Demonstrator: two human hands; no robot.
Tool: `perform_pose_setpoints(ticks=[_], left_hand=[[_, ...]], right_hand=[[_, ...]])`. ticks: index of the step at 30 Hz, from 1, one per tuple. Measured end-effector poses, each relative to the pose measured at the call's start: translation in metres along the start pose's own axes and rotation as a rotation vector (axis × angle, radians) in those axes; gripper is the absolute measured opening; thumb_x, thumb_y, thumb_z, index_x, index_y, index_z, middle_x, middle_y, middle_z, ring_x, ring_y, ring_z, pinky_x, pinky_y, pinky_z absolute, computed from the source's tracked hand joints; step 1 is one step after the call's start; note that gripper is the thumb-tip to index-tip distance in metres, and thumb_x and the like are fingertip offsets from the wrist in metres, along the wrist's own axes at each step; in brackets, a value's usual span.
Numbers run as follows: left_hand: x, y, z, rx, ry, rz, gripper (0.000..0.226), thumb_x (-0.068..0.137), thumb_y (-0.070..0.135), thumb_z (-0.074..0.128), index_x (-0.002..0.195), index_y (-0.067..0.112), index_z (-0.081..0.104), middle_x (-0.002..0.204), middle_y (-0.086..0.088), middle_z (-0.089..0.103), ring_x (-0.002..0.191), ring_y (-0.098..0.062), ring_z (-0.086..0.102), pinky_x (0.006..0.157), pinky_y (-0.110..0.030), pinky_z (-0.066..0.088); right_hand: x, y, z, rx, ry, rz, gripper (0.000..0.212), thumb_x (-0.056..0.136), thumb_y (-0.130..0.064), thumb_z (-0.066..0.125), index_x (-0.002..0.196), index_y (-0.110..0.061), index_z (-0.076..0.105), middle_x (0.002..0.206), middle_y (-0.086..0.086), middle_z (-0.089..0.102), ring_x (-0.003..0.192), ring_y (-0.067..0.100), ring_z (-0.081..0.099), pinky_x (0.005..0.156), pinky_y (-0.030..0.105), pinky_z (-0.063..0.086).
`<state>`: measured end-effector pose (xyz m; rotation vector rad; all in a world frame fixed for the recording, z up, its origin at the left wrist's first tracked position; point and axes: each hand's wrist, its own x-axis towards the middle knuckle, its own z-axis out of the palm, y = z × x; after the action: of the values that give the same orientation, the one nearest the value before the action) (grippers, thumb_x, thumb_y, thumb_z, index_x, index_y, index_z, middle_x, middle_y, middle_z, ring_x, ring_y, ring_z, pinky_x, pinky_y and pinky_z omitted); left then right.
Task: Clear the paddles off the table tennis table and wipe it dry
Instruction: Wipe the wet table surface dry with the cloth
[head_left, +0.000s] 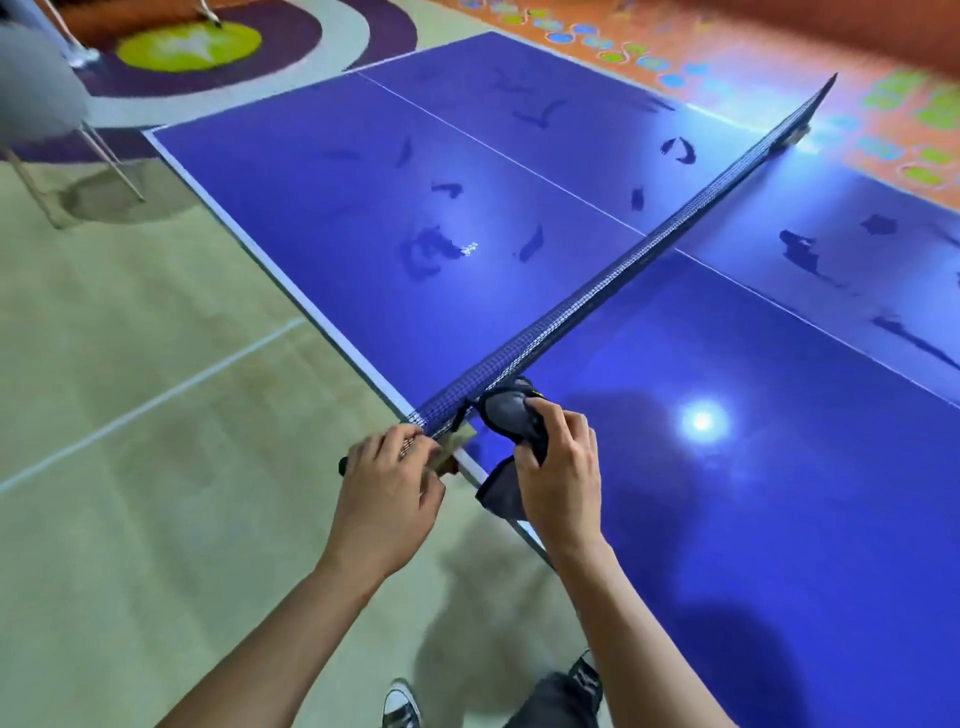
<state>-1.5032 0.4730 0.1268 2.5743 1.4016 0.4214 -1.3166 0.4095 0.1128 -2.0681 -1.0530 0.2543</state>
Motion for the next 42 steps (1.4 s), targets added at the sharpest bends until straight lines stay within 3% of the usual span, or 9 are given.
perform_pose_setpoints(ticks=[8,15,23,29,35,38,40,42], left_hand=[[0.013,-0.105,-0.034,-0.034,0.025,-0.037,0.037,0.086,0.035,0.041,0.109,0.023,0.068,0.119,0.001,0.060,0.111,-0.025,0.055,0.097,-0.040,0.039],[0.088,-0.174,-0.037,-0.023,0.003,-0.007,0.037,0.088,0.034,0.038,0.108,0.023,0.067,0.118,0.003,0.060,0.108,-0.024,0.054,0.095,-0.040,0.041],[0.183,-0.241,-0.031,0.025,-0.088,0.046,0.035,0.086,0.034,0.039,0.105,0.023,0.067,0.115,0.003,0.061,0.105,-0.023,0.056,0.092,-0.041,0.045],[0.229,-0.282,-0.002,0.001,-0.222,0.129,0.037,0.085,0.035,0.039,0.104,0.024,0.068,0.112,0.003,0.062,0.102,-0.024,0.057,0.091,-0.040,0.044],[0.283,-0.334,0.031,-0.015,-0.370,0.338,0.035,0.082,0.034,0.041,0.100,0.024,0.068,0.104,0.002,0.064,0.090,-0.025,0.059,0.082,-0.041,0.048],[0.315,-0.359,0.047,-0.018,-0.405,0.430,0.035,0.081,0.034,0.040,0.099,0.023,0.068,0.104,0.002,0.064,0.091,-0.026,0.060,0.080,-0.041,0.048],[0.333,-0.372,0.061,-0.030,-0.428,0.479,0.035,0.081,0.034,0.040,0.100,0.023,0.068,0.103,0.002,0.064,0.093,-0.026,0.060,0.079,-0.041,0.048],[0.346,-0.383,0.077,-0.037,-0.459,0.532,0.034,0.082,0.034,0.040,0.101,0.025,0.067,0.105,0.002,0.064,0.095,-0.026,0.059,0.082,-0.041,0.046]], right_hand=[[0.003,-0.092,0.082,0.018,-0.034,-0.029,0.050,0.086,-0.013,0.066,0.132,-0.030,0.059,0.120,-0.005,0.056,0.114,0.019,0.049,0.085,0.028,0.045],[0.064,-0.132,0.157,0.068,-0.034,-0.008,0.050,0.086,-0.010,0.063,0.132,-0.030,0.058,0.120,-0.006,0.055,0.112,0.017,0.048,0.084,0.028,0.043],[0.138,-0.163,0.241,0.089,-0.095,0.092,0.047,0.089,-0.015,0.058,0.131,-0.035,0.054,0.118,-0.007,0.051,0.110,0.017,0.046,0.081,0.037,0.051],[0.171,-0.153,0.276,-0.047,-0.016,0.295,0.039,0.092,-0.019,0.059,0.131,-0.025,0.056,0.113,-0.001,0.053,0.109,0.021,0.048,0.073,0.032,0.043],[0.211,-0.140,0.296,-0.228,0.140,0.606,0.040,0.094,-0.024,0.057,0.133,-0.018,0.054,0.117,0.009,0.052,0.112,0.030,0.047,0.081,0.040,0.045],[0.224,-0.128,0.318,-0.358,0.237,0.663,0.047,0.095,-0.032,0.056,0.140,-0.018,0.051,0.127,0.012,0.052,0.115,0.033,0.049,0.089,0.043,0.044],[0.223,-0.107,0.341,-0.488,0.054,0.746,0.062,0.100,-0.049,0.046,0.155,-0.023,0.035,0.151,0.013,0.041,0.136,0.033,0.039,0.107,0.047,0.034],[0.212,-0.088,0.365,-0.568,-0.134,0.796,0.071,0.101,-0.060,0.034,0.162,-0.027,0.017,0.168,0.010,0.016,0.154,0.027,0.014,0.122,0.050,0.012]])
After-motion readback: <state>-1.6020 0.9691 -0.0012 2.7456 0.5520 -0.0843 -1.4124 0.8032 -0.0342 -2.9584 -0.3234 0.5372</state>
